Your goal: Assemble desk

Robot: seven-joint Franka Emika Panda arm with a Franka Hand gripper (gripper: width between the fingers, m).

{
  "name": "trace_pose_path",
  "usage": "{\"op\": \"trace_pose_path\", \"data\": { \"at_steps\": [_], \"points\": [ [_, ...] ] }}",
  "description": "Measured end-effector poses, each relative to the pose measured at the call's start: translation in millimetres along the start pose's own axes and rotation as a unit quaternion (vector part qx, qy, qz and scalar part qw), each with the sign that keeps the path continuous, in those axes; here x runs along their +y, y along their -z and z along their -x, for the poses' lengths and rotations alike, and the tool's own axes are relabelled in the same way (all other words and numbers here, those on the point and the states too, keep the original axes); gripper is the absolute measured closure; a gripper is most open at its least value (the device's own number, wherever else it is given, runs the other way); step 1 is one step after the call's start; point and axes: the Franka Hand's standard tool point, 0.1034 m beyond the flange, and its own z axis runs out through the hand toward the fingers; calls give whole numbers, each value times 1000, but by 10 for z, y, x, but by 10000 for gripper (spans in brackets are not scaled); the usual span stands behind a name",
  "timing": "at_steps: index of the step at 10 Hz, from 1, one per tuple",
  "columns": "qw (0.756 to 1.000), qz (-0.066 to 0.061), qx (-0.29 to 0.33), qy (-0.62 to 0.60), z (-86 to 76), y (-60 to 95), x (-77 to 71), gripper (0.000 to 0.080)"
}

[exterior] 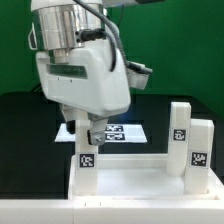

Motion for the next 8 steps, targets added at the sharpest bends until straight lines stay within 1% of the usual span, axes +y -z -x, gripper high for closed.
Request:
{"op": "trace_pose_path", "data": {
  "at_steps": [1, 2, 4, 5, 6, 7, 8],
  "points": [
    [1000, -1, 1, 22, -8, 1, -1, 157],
    [999, -1, 1, 42, -9, -2, 2, 152],
    [992, 1, 2, 130, -9, 0, 2, 151],
    [971, 23, 17, 236, -14, 15, -19, 151],
    [923, 35, 18, 382, -28, 38, -58, 151],
    [915, 40, 14, 402, -7, 48, -87, 151],
    [922, 40, 15, 386, -10, 45, -81, 181]
  ]
}}
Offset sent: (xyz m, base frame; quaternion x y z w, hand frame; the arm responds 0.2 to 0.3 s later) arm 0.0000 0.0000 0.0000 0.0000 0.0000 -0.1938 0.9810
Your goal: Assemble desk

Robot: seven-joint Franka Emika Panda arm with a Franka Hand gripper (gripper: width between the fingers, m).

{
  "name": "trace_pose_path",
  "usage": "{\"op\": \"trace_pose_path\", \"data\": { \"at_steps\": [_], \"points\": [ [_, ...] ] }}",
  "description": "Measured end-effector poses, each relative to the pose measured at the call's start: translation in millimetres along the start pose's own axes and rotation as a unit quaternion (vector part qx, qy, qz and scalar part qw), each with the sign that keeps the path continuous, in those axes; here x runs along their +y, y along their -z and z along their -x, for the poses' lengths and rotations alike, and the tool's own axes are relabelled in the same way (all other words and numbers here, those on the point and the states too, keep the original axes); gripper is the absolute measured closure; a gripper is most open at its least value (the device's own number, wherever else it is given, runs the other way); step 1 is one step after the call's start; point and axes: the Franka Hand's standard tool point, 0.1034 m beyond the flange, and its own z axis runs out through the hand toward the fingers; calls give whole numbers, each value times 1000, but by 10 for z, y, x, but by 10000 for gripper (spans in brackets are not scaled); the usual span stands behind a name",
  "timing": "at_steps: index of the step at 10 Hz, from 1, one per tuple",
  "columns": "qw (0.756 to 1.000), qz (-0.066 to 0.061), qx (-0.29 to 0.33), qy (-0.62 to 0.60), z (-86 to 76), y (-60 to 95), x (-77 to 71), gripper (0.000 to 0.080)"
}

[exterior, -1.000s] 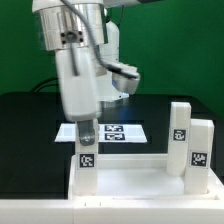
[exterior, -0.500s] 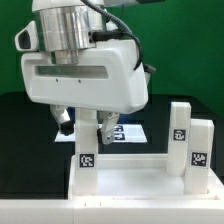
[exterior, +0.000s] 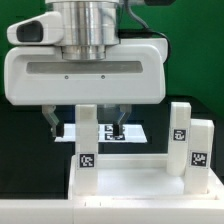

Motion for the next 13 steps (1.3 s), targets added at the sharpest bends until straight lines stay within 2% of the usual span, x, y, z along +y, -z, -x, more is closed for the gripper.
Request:
{"op": "trace_pose_path", "data": {
  "at_steps": [1, 3, 5, 6, 7, 8, 9, 12, 13],
  "points": [
    [1000, 0, 0, 0, 0, 0, 9, 181],
    [999, 0, 0, -53, 0, -1, 2, 517],
    [991, 0, 1, -137, -4, 1, 9, 514],
    [976, 1, 5, -216, -9, 1, 8, 514],
    [947, -2, 6, -321, -4, -2, 9, 514],
    [914, -17, 8, -406, -11, -4, 49, 514],
    [894, -24, 6, -447, -1, 2, 70, 514],
    [853, -25, 2, -521, 1, 4, 66, 514],
    [799, -30, -13, -600, 16, 13, 62, 514]
  ]
}}
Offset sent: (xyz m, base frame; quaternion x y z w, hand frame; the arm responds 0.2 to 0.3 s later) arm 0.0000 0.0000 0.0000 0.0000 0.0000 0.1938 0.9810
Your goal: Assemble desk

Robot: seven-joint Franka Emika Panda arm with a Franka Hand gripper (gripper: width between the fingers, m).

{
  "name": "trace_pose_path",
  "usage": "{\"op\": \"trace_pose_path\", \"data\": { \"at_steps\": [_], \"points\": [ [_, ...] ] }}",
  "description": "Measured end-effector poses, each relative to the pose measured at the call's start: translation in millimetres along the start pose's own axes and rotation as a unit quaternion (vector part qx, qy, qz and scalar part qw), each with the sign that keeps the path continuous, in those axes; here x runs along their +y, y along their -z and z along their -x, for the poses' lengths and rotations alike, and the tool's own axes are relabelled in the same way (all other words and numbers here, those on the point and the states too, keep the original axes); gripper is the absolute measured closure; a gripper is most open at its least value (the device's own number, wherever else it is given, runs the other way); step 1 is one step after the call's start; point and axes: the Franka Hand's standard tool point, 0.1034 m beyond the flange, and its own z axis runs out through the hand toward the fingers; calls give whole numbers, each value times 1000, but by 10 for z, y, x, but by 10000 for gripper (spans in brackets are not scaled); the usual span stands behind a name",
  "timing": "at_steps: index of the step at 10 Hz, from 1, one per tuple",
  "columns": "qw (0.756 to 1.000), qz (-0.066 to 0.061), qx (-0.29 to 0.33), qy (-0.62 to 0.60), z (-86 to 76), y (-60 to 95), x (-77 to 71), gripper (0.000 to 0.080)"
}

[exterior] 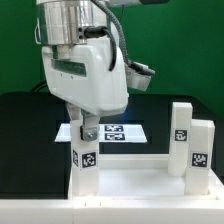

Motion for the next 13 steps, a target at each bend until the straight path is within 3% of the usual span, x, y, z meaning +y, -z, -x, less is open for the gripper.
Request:
{"op": "trace_pose_path", "data": {
  "at_steps": [2, 5, 6, 8, 9, 11, 12, 13],
  "points": [
    [982, -22, -21, -185, 18, -22, -13, 514],
    [968, -25, -25, -247, 29, -20, -20, 512],
    [964, -25, -28, -262, 37, -30, -20, 477],
    [966, -26, -28, -255, 57, -12, -32, 197],
    [968, -33, -31, -245, 109, 78, -77, 197],
    [969, -56, -45, -237, 224, 469, -164, 152],
    [969, -53, -51, -234, 264, 532, -159, 152],
    [970, -50, -49, -235, 255, 478, -144, 151]
  ]
}}
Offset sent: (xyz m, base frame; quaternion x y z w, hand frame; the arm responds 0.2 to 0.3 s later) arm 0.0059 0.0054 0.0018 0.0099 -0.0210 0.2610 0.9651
